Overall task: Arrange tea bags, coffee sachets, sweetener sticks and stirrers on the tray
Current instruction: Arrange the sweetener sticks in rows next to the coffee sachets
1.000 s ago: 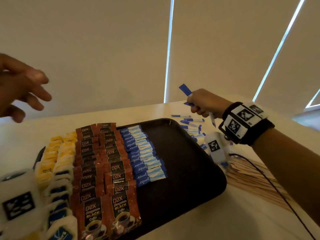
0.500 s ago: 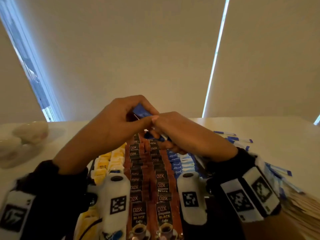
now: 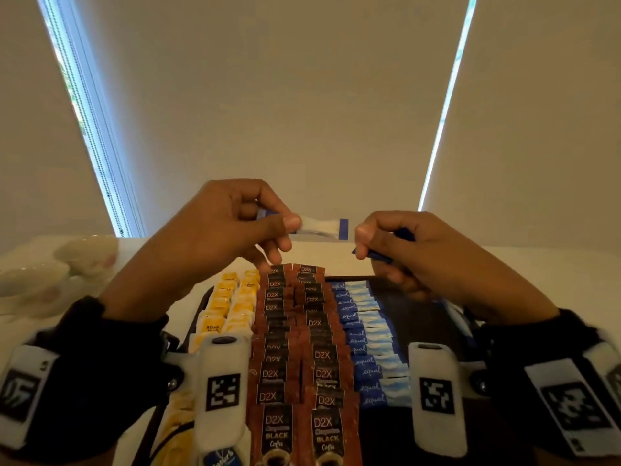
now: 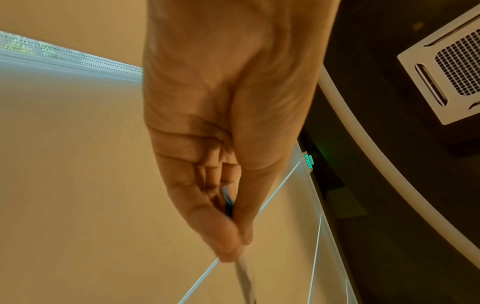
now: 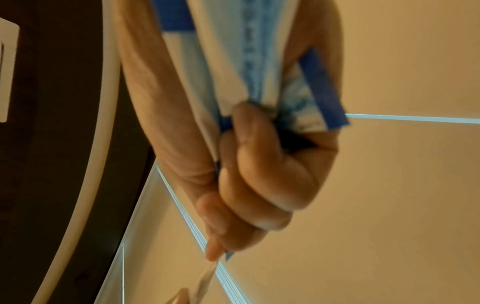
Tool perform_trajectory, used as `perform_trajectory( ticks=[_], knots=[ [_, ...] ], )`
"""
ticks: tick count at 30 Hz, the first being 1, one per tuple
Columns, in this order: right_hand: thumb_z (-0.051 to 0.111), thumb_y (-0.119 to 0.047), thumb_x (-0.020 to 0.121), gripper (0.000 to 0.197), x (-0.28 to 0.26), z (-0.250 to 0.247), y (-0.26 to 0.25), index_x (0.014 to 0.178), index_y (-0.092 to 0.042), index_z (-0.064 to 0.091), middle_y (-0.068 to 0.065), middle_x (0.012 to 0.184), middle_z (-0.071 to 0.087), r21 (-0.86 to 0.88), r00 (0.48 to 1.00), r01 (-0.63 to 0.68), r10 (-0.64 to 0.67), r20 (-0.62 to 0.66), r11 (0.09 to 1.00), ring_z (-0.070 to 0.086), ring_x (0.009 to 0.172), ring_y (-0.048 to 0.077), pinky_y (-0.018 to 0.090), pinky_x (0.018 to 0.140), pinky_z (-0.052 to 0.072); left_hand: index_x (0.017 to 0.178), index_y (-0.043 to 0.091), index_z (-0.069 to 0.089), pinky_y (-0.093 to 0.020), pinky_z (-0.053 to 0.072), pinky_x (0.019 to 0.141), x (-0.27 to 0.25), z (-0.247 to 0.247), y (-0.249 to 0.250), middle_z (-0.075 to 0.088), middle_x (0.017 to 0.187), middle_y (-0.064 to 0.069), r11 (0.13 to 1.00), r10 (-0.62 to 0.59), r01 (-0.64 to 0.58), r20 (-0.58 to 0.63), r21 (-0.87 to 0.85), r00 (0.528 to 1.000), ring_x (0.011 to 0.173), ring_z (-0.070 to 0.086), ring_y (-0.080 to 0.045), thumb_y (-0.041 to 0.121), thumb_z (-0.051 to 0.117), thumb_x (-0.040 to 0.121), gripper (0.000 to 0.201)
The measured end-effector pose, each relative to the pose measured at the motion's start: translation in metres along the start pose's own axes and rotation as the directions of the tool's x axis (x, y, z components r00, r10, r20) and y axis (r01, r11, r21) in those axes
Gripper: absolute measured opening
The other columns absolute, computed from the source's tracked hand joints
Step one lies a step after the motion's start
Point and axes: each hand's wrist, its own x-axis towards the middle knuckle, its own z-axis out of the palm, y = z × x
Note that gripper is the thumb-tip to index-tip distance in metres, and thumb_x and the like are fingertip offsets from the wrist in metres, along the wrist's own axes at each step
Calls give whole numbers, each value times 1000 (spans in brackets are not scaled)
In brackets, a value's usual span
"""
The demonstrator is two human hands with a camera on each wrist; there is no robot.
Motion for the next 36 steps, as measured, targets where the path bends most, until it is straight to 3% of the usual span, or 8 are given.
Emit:
perform_trajectory(
  ticks=[3, 8, 15, 19, 24, 26, 30, 36],
  knots=[
    [46, -35, 93, 24, 1, 3, 2, 95, -14, 58, 0, 51, 44, 73, 1000, -26, 26, 7, 997, 25, 37, 8, 16, 36, 23, 84, 3, 63, -22, 53, 53, -1, 2, 1, 71, 76, -8, 1000, 5, -5, 12, 9, 1000, 66, 68, -16, 16, 68, 75, 17],
    [39, -32, 97, 27, 4, 8, 5, 111, -17, 57, 1, 56, 46, 239, 1000, -22, 20, 12, 971, 26, 37, 8, 16, 34, 22, 87, 4, 66, -23, 53, 52, -4, 5, 5, 70, 71, -10, 998, -48, 43, 130, 40, 990, 57, 64, -17, 15, 73, 67, 24],
    [41, -45, 92, 38, 6, 6, 4, 102, -15, 63, 3, 58, 48, 175, 996, -55, 43, 76, 983, 28, 36, 7, 15, 35, 25, 87, 10, 68, -22, 51, 50, -3, 6, 17, 67, 66, -9, 992, -81, 58, 229, 108, 970, 51, 59, -12, 18, 69, 73, 16],
    [37, -51, 90, 43, 8, 5, 4, 105, -17, 60, 2, 59, 49, 269, 997, -59, 41, 72, 961, 26, 34, 6, 14, 34, 22, 85, 7, 72, -21, 55, 57, 1, 10, 20, 72, 73, -8, 989, -115, 85, 263, 124, 958, 60, 66, -13, 18, 70, 70, 19],
    [30, -56, 87, 54, 8, 3, 6, 109, -14, 56, 3, 55, 46, 422, 977, -124, 36, 210, 898, 20, 29, 4, 9, 32, 19, 91, 4, 72, -19, 55, 61, -6, 27, 18, 74, 77, -11, 991, -128, 115, 305, 60, 944, 69, 72, -18, 12, 68, 71, 22],
    [26, -55, 90, 54, 9, 3, 9, 105, -14, 58, 4, 56, 44, 453, 960, -167, 39, 278, 876, 21, 29, 3, 9, 32, 19, 86, 2, 72, -19, 54, 56, -9, 29, 18, 73, 72, -11, 992, -127, 125, 263, 26, 956, 63, 71, -16, 20, 67, 70, 25],
    [17, -57, 92, 65, 13, 13, 9, 74, -14, 62, 5, 55, 41, 424, 910, -202, 9, 414, 883, 20, 28, 3, 9, 31, 18, 78, -4, 70, -18, 51, 47, -11, 37, 18, 69, 59, -11, 991, -135, 132, 171, 31, 976, 48, 65, -15, 30, 65, 72, 35],
    [13, -68, 85, 69, 12, 19, 8, 71, -12, 51, 2, 54, 42, 271, 920, -210, 96, 380, 939, 21, 30, 5, 10, 32, 21, 70, 1, 71, -18, 48, 45, -13, 44, 15, 66, 56, -11, 981, -196, 194, 136, 30, 971, 45, 60, -12, 35, 64, 78, 35]
  ],
)
